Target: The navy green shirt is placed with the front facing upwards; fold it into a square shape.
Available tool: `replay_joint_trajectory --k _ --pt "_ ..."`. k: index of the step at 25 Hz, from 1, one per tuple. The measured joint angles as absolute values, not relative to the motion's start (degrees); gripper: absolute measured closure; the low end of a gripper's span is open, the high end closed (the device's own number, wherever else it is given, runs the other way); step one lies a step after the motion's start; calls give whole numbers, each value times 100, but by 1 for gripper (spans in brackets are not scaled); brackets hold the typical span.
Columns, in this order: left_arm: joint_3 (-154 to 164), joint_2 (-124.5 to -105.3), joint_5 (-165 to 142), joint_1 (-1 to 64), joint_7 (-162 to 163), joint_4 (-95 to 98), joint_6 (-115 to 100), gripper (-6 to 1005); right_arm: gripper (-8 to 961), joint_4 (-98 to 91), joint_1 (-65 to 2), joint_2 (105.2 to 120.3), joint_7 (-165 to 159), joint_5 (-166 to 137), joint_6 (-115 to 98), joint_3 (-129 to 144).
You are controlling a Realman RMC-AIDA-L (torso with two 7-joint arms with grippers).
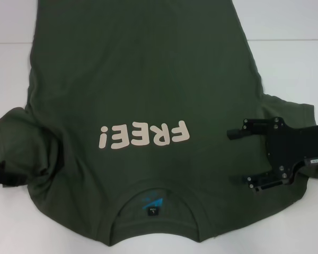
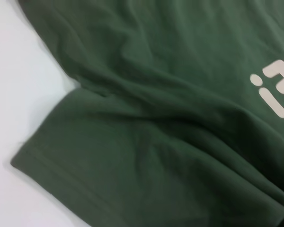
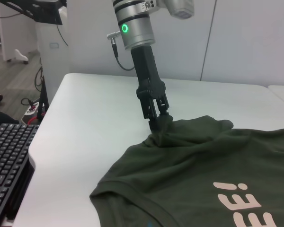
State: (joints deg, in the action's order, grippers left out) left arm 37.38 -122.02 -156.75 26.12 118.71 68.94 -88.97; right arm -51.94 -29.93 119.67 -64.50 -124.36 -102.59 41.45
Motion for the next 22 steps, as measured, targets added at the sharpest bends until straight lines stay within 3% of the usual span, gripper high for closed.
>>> replay_joint_trajectory --k 8,18,22 --pt "3740 -12152 -15689 2657 11922 6869 -9002 316 38 -5204 -3009 11955 -6443 -12436 -10233 4097" --pt "3781 -12159 -15756 2734 11982 6854 -9048 761 38 -5210 -3010 11953 -6459 -12436 -10203 4089" --pt "3816 -12175 -15846 2765 12074 6844 -9083 894 38 -5212 -3018 11953 -6461 -12437 -10202 4087"
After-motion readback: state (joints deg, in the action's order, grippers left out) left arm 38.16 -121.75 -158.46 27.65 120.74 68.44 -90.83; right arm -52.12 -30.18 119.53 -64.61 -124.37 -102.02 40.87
